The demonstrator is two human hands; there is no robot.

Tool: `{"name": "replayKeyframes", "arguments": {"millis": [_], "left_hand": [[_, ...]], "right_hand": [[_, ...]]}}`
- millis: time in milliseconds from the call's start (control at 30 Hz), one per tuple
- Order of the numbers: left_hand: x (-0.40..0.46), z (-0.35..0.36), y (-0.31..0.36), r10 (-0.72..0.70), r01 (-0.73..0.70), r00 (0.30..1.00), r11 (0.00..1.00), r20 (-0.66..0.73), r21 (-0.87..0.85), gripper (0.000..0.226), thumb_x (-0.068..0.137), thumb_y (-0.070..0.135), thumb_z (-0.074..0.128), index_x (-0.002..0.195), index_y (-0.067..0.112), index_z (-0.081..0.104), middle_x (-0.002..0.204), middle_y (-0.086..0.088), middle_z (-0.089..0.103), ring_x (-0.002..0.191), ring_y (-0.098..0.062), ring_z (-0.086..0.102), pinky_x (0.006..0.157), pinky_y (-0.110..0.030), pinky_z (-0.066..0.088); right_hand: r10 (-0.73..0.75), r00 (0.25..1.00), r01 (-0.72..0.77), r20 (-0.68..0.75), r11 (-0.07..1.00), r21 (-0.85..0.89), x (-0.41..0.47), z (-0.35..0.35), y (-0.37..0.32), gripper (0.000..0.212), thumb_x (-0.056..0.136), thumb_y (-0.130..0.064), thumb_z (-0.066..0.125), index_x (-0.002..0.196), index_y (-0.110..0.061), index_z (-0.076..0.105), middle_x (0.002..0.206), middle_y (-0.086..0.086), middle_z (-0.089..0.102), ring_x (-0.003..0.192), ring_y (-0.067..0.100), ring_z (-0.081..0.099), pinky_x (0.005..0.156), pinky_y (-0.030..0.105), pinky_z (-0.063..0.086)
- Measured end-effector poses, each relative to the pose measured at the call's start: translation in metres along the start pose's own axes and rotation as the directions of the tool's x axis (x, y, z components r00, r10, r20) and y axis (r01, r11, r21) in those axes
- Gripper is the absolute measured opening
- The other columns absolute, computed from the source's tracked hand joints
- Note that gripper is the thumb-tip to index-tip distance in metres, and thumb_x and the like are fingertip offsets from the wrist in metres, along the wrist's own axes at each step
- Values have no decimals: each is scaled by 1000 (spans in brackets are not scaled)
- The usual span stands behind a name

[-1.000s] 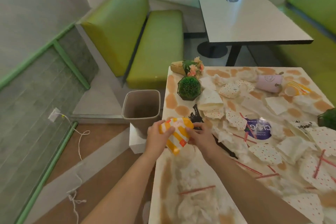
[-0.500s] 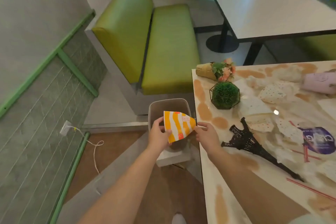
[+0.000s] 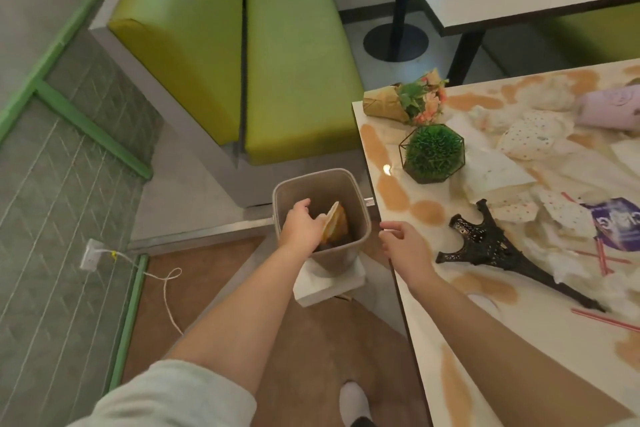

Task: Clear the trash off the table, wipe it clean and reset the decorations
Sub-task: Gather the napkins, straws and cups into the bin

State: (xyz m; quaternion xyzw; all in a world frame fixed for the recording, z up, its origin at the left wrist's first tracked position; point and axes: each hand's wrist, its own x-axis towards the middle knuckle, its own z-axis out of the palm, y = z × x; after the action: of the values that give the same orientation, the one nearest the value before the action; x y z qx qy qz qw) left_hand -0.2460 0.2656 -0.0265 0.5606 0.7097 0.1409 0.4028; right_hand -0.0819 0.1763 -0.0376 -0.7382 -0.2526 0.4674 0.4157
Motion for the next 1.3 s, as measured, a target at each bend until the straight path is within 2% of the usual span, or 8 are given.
{"name": "replayKeyframes", "arguments": {"millis": [233,333,500,733,900,967,1133,1300], "left_hand": [[-27,21,27,133,-126,989,987,66,-96,24,97,25,54,121,28,60,105,8,64,86,-10,60,79,-31,51],[-41,33,56,218,-210,970,975,108,-77,22,97,29,53,117,29,62,106,7,65,96,-16,62,84,-37,52],[-62,61,103,302,-302,932,953,200,-33,26,99,35,50,121,27,62,118,3,64,106,-16,59,85,-33,50],[-75,100,167,360,-382,916,917,177,112,28,100,39,45,122,31,60,115,10,62,97,-12,58,81,-33,51],[-63,126,198,267,-349,919,892,289,288,31,101,43,39,105,26,64,91,2,66,84,-20,62,78,-33,53],[-55,138,208,181,-303,929,874,324,381,41,101,46,36,114,22,67,85,-1,67,78,-23,62,70,-30,48],[-39,159,221,62,-236,937,839,344,490,50,100,46,39,120,6,61,121,-15,63,111,-33,59,89,-37,46],[-29,180,231,-10,-180,938,840,346,512,58,102,48,32,132,2,51,132,-15,57,119,-32,55,98,-38,45]], "right_hand": [[-95,995,95,-11,995,0,-15,-23,-33,15,94,-18,57,107,-21,62,93,-4,62,83,14,60,73,26,52],[-179,983,178,-39,984,-19,-21,-43,-54,9,93,-24,61,102,-24,63,93,-2,63,88,18,61,80,35,52],[-306,943,292,-129,950,-112,-23,-97,-78,12,91,-32,65,97,-22,66,86,-4,65,77,11,58,67,28,47],[-268,939,230,-214,955,-186,12,-176,-87,16,93,-31,61,97,-16,65,91,-1,66,74,11,57,62,26,43],[-245,947,168,-209,930,-327,45,-220,-79,17,94,-22,57,106,-14,65,103,3,64,71,10,53,57,25,40],[-235,953,146,-191,908,-393,62,-235,-73,20,93,-21,58,111,-13,64,112,6,62,79,15,55,63,28,42],[-157,980,79,-122,869,-488,94,-250,-65,44,93,-29,59,132,-10,53,135,13,50,86,21,54,73,31,45],[-82,995,56,-48,911,-408,113,-250,-65,49,95,-32,58,137,-8,49,120,12,62,91,24,62,74,32,47]]}}
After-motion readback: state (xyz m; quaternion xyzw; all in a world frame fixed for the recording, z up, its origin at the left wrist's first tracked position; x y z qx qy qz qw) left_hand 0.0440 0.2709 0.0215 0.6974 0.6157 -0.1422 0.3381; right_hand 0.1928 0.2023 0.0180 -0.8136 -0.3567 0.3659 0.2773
